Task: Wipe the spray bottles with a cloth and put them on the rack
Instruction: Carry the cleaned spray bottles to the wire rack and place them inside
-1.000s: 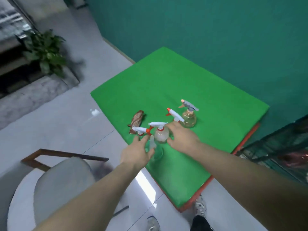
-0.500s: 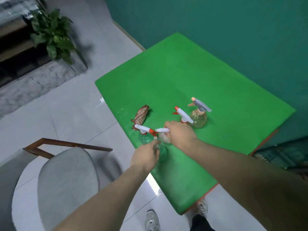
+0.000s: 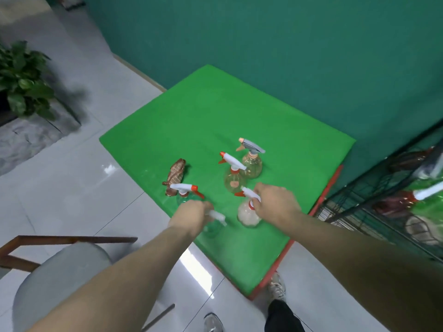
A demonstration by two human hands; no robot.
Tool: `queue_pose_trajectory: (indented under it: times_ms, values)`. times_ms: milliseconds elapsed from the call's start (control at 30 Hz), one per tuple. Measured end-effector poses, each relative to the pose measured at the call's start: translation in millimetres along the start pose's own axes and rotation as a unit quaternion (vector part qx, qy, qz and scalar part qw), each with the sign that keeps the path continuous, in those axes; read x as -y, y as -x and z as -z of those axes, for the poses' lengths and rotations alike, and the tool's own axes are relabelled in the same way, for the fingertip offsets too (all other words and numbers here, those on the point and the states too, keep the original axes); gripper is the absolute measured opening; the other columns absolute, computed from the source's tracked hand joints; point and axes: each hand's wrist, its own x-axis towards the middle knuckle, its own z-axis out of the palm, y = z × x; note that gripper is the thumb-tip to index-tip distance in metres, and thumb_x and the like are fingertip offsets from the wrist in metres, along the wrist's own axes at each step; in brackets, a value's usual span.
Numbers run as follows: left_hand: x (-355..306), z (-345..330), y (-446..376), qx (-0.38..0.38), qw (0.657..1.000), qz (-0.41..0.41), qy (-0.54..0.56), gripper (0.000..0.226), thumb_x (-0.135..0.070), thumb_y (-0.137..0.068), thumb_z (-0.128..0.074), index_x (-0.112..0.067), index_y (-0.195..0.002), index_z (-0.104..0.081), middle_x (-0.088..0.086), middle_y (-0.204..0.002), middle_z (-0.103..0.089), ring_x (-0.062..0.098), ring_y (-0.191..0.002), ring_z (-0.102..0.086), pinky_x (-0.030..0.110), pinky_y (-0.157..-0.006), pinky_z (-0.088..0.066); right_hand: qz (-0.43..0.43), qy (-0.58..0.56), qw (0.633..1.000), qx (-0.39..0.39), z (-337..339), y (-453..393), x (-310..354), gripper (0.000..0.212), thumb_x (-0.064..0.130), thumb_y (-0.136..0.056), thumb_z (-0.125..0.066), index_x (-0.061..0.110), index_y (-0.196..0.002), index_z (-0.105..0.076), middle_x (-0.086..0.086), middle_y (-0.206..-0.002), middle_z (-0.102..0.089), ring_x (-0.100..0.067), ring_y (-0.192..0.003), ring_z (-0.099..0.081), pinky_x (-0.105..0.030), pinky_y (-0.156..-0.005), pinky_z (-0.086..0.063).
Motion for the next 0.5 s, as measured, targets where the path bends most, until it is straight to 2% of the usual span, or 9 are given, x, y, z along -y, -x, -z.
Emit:
queue_pose_trajectory:
  times_ms: [100, 167, 233, 333, 400, 500]
  values:
    - [-22.8, 8.3, 8.7, -0.03, 0.997, -0.044, -0.048, 0.03, -0.05, -0.097, -0.062, -0.024, -0.106, -0.074, -0.007, -0.092, -0.064, 0.014, -0.078, -0.062, 0.027, -0.067, -0.046, -0.053, -0.009, 0.998, -0.012, 12.8, 32.9, -20.5, 0.017, 0.035, -0.102, -0.049, 0.02, -0.106, -0.055, 0.003, -0.078, -0.061, -0.014, -0.066, -0.063, -0.03, -0.057, -0.055]
    - [-45.2, 16.3, 15.6, -0.044, 0.991, -0.091, -0.087, 0.035, -0.056, -0.095, -0.063, -0.026, -0.107, -0.075, -0.009, -0.09, -0.049, 0.014, -0.081, -0.057, 0.029, -0.069, -0.045, -0.089, -0.014, 0.995, -0.03, 25.3, 60.8, -35.8, 0.019, 0.037, -0.101, -0.047, 0.019, -0.105, -0.053, 0.001, -0.082, -0.064, -0.021, -0.072, -0.066, -0.036, -0.067, -0.058]
    - [-73.1, 25.3, 20.9, -0.047, 0.982, -0.15, -0.106, 0.034, -0.056, -0.093, -0.066, -0.028, -0.109, -0.076, -0.009, -0.098, -0.045, 0.012, -0.09, -0.051, 0.03, -0.077, -0.047, -0.127, -0.027, 0.99, -0.059, 38.0, 91.2, -53.5, 0.019, 0.038, -0.1, -0.046, 0.019, -0.102, -0.047, 0.0, -0.084, -0.064, -0.026, -0.073, -0.062, -0.036, -0.068, -0.052]
    - [-128.8, 33.1, 28.7, -0.023, 0.97, -0.214, -0.113, 0.032, -0.052, -0.095, -0.065, -0.024, -0.108, -0.073, -0.006, -0.108, -0.058, 0.016, -0.094, -0.06, 0.033, -0.083, -0.054, -0.192, -0.06, 0.974, -0.102, 58.2, 144.2, -84.5, 0.02, 0.039, -0.101, -0.044, 0.019, -0.101, -0.041, -0.002, -0.085, -0.059, -0.03, -0.073, -0.053, -0.036, -0.066, -0.04]
    - [-174.0, 34.2, 36.3, -0.018, 0.962, -0.251, -0.11, 0.029, -0.049, -0.098, -0.063, -0.02, -0.098, -0.067, -0.002, -0.095, -0.066, 0.022, -0.086, -0.065, 0.033, -0.073, -0.053, -0.231, -0.075, 0.961, -0.13, 71.2, 178.3, -107.9, 0.02, 0.038, -0.1, -0.045, 0.019, -0.102, -0.041, -0.003, -0.085, -0.058, -0.031, -0.075, -0.053, -0.036, -0.066, -0.039]
    - [-245.4, 31.0, 52.1, -0.014, 0.952, -0.295, -0.086, 0.03, -0.044, -0.098, -0.063, -0.016, -0.09, -0.059, 0.001, -0.078, -0.062, 0.029, -0.075, -0.062, 0.034, -0.057, -0.039, -0.286, -0.091, 0.94, -0.161, 91.0, 228.5, -147.8, 0.019, 0.036, -0.099, -0.046, 0.018, -0.101, -0.044, -0.003, -0.082, -0.057, -0.032, -0.078, -0.056, -0.036, -0.065, -0.04]
